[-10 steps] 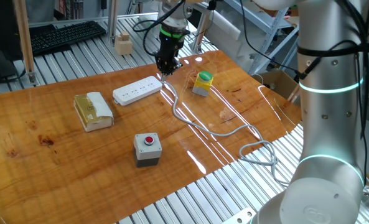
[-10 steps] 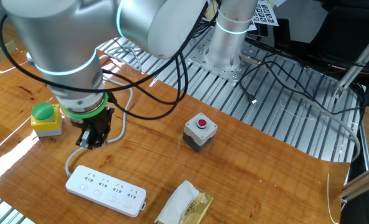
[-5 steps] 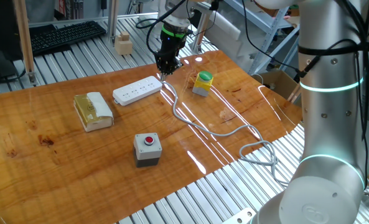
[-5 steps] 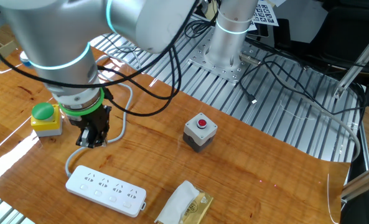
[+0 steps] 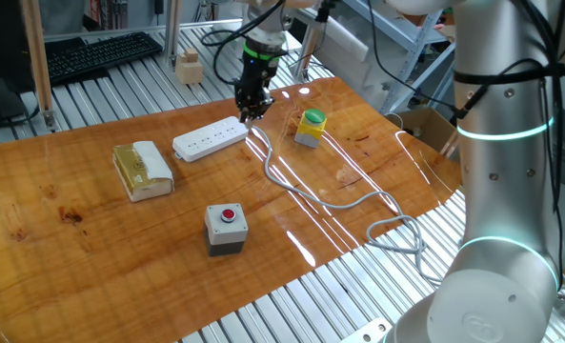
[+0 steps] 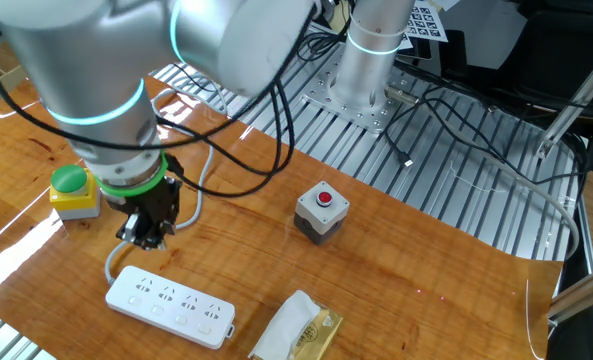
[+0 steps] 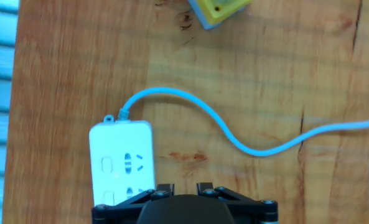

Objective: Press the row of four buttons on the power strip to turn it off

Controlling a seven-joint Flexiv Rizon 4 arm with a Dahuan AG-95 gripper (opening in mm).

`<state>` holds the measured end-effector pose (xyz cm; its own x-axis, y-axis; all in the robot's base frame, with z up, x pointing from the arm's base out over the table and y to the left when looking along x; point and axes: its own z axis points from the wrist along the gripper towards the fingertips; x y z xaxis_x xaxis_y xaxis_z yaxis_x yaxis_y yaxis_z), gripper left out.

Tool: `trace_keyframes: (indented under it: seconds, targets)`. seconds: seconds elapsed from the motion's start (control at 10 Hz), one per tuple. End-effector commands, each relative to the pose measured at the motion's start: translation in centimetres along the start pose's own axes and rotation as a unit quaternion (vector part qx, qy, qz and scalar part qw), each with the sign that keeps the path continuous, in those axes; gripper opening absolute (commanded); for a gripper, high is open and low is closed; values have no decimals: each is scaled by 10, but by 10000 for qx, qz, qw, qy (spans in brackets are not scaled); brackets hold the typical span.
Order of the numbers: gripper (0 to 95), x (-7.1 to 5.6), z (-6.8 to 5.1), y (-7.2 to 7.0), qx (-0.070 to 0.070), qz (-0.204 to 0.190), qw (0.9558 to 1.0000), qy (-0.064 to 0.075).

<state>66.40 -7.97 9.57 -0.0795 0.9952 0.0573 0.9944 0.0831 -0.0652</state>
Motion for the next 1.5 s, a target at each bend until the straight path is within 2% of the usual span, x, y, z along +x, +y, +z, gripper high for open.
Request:
trace_keyframes:
  seconds: [0.1, 0.6, 0.9, 1.2, 1.3, 1.5]
  targets:
    - [190, 1, 9, 7, 6, 139, 9999, -38]
    - [190, -1, 18, 17, -24, -122, 9999, -50]
    - [190, -4, 23, 27, -159, -90, 9997, -135]
    - [190, -11, 27, 41, -279, -103, 9995, -126]
    - [190, -13, 29, 42, -399, -151, 9990, -121]
    - [190, -14, 35, 44, -424, -201, 9989, -95]
